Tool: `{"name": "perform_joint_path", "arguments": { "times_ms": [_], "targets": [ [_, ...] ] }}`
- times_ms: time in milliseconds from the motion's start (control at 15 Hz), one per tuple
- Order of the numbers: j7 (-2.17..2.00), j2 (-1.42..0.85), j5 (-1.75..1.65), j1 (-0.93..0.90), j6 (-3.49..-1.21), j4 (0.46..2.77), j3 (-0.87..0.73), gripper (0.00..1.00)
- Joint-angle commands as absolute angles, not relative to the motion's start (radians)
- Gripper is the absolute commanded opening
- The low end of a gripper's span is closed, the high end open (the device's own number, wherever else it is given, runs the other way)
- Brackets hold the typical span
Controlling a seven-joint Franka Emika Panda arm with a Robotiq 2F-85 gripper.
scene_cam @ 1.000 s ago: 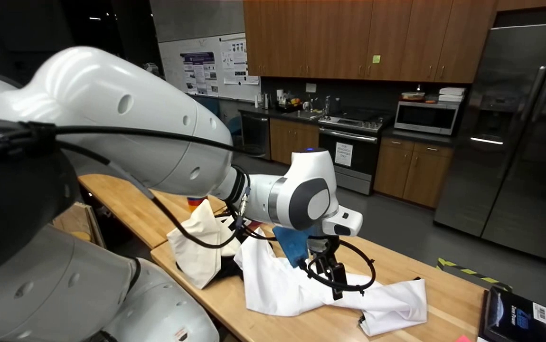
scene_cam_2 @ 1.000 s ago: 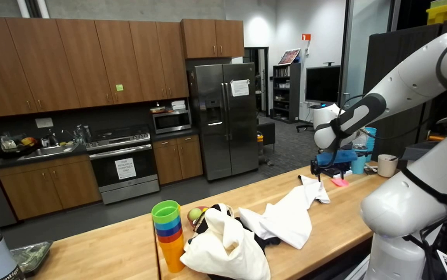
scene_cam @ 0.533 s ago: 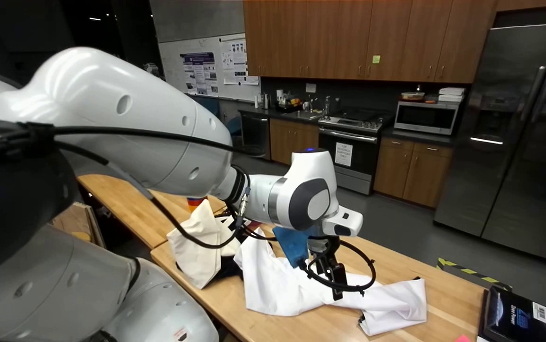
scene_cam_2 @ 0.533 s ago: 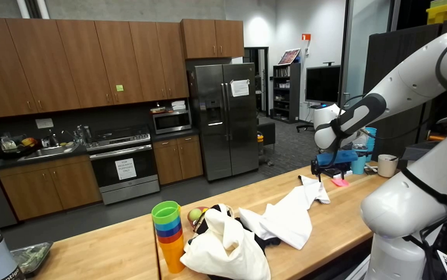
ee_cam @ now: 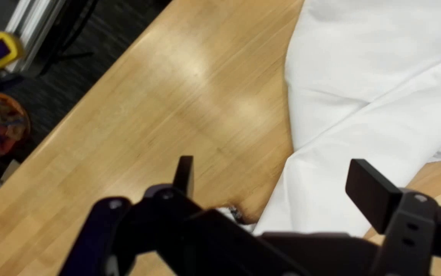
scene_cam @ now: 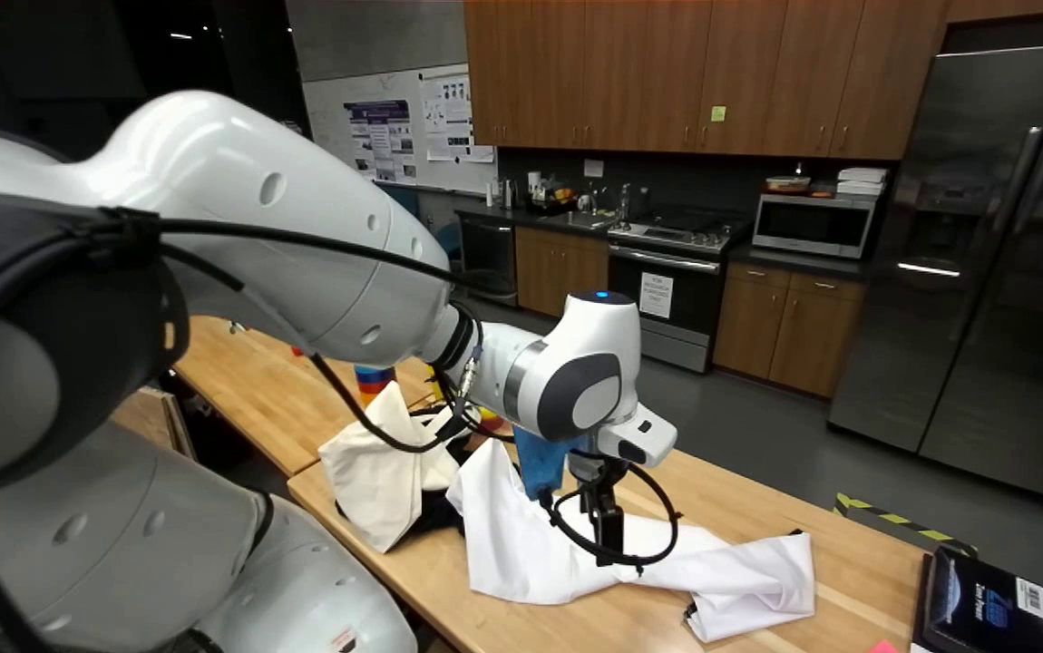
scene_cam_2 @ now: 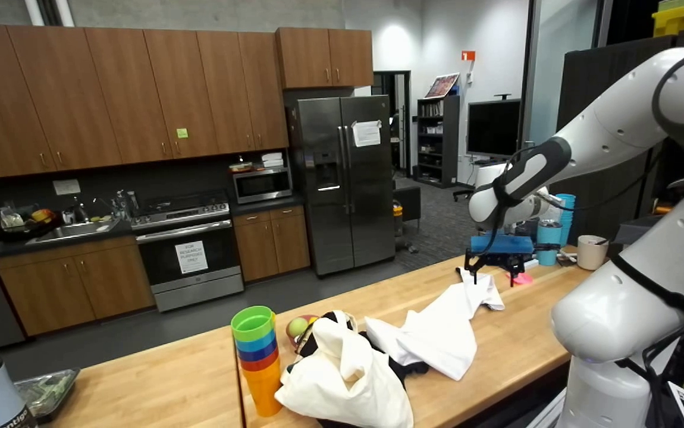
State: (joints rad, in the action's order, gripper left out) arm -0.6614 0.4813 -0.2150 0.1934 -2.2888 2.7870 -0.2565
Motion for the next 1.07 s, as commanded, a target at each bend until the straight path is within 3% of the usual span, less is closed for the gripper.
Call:
{"name": "perform_joint_path", "arguments": {
  "times_ms": [0,400,1000],
  "targets": [
    [-0.722,0.335,0.000,0.178,-2.292,2.739,-0.146,1.00],
    [-0.703,0.199,0.055,0.172,-2.403,2.657,-0.068,1.00],
    [-0.679,0.008,0.202,0.206,-2.656,2.539,-0.154,1.00]
  ]
}}
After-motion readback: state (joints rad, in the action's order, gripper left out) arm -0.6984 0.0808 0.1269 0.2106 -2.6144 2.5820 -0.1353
